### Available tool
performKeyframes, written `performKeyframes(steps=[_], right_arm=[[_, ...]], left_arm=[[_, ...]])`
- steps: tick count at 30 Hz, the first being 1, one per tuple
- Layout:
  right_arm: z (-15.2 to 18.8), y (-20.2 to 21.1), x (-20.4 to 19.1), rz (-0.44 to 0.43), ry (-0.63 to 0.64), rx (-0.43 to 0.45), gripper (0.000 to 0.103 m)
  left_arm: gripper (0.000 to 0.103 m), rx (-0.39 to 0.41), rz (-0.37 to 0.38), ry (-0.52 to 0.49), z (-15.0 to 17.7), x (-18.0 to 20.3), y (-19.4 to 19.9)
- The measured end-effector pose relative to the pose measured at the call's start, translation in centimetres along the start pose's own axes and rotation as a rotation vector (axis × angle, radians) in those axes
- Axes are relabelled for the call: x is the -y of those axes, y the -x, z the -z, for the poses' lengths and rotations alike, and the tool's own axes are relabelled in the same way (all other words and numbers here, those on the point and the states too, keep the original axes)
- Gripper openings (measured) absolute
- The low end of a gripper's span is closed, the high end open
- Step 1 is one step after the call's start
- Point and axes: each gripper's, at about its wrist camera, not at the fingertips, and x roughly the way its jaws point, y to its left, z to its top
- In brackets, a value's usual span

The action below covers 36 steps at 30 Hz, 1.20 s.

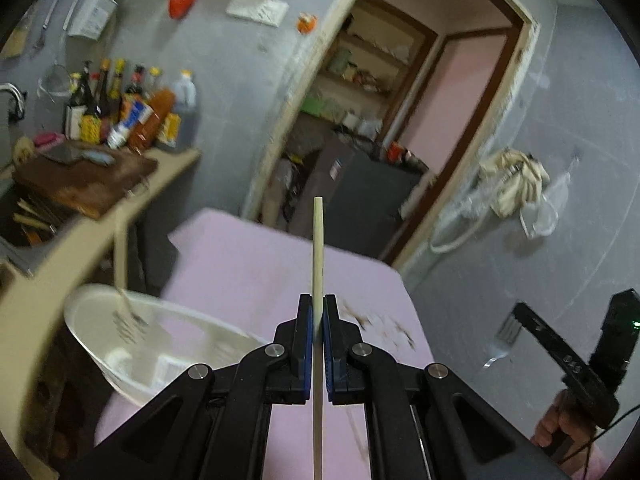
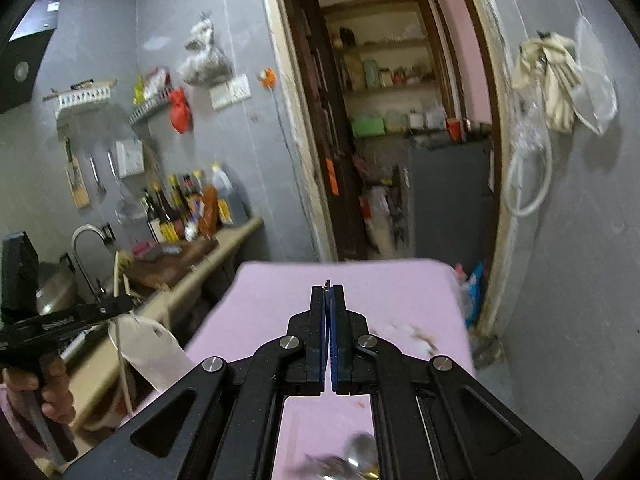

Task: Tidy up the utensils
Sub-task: 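Carry the chopstick in the left gripper over to the white caddy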

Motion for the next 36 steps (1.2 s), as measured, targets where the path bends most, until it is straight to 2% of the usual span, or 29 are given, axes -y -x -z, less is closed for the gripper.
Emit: performKeyframes(steps=[7, 10, 14, 18, 25, 30, 36], right_arm=[[-3.5, -2.1, -8.4, -0.048, 0.058, 0.085, 0.002], [-3.9, -3.2, -11.6, -0.051, 0.09, 0.097, 0.002], [-3.5, -4.6, -15.2, -0.026, 0.153, 0.087, 0.002], [-2.7, -5.7, -17.2, 0.004, 0.21, 0.056, 0.002], [-0.5, -7.2, -18.6, 0.067, 0.27, -0.004, 0.002], [1.2, -7.9, -19.2, 0.089, 0.295, -0.02, 0.002], [2.7, -8.9, -20.0, 0.089, 0.317, -0.05, 0.002]], left_arm=[[0.005, 0.105, -0.041, -0.021, -5.3, -5.9, 1.2], [0.005, 0.149, -0.047, -0.01, -7.1, -8.7, 1.0], [0.005, 0.185, -0.047, 0.004, -7.9, -11.1, 0.4], [0.005, 0.191, -0.069, -0.013, -7.7, -12.6, -1.1], [0.005, 0.19, -0.103, -0.078, -5.7, -12.4, -2.6], [0.005, 0.176, -0.101, -0.093, -3.7, -12.2, -3.3], [0.005, 0.199, -0.087, -0.113, -3.0, -11.8, -3.2]])
